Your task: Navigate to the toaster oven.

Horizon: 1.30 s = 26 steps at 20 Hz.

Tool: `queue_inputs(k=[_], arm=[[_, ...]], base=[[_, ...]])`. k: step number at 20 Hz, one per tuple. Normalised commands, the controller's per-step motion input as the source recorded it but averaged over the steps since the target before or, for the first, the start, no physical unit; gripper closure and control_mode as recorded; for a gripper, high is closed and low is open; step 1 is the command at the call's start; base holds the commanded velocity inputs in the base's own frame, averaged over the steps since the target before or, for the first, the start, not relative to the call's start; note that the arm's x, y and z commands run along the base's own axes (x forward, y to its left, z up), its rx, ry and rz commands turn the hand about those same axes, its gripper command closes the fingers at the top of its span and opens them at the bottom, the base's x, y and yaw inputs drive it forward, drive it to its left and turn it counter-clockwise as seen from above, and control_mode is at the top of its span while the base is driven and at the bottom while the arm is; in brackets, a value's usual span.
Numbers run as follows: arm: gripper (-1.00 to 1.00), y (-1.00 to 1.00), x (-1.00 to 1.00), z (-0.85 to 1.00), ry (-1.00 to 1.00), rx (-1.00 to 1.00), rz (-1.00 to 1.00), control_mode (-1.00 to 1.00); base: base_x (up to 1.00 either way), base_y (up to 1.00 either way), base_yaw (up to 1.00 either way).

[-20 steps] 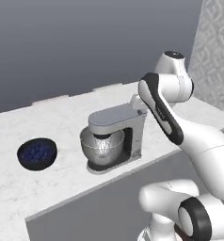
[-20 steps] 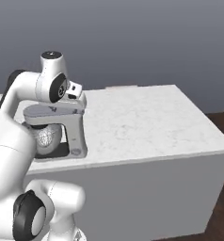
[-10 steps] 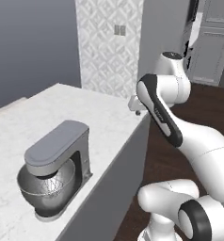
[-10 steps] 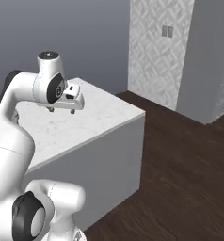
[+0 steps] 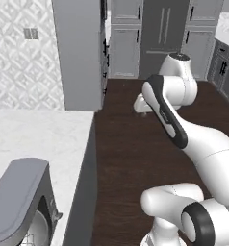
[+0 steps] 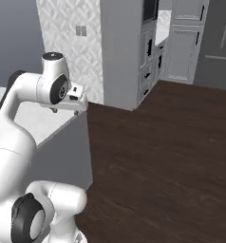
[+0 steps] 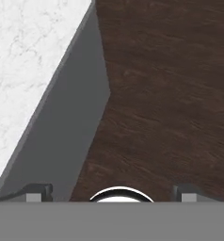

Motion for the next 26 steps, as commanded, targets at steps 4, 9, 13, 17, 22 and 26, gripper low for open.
queue_inputs(k=[4,9,13,17,22,26], arm=[[-1.00,0.00,0.00,0.00,0.00,0.00,0.00,1.00],[-1.00,0.00,0.00,0.00,0.00,0.00,0.00,1.00],[-1.00,0.00,0.00,0.00,0.00,0.00,0.00,1.00],[-1.00,0.00,0.00,0.00,0.00,0.00,0.00,1.00],[-1.00,0.00,0.00,0.00,0.00,0.00,0.00,1.00],[-1.00,0.00,0.00,0.00,0.00,0.00,0.00,1.00]], base=[[0.59,-0.12,-0.58],[0.60,-0.08,-0.55],[0.83,-0.11,-0.48],[0.98,-0.22,-0.49],[1.00,-0.06,-0.48],[1.00,0.00,-0.34]])
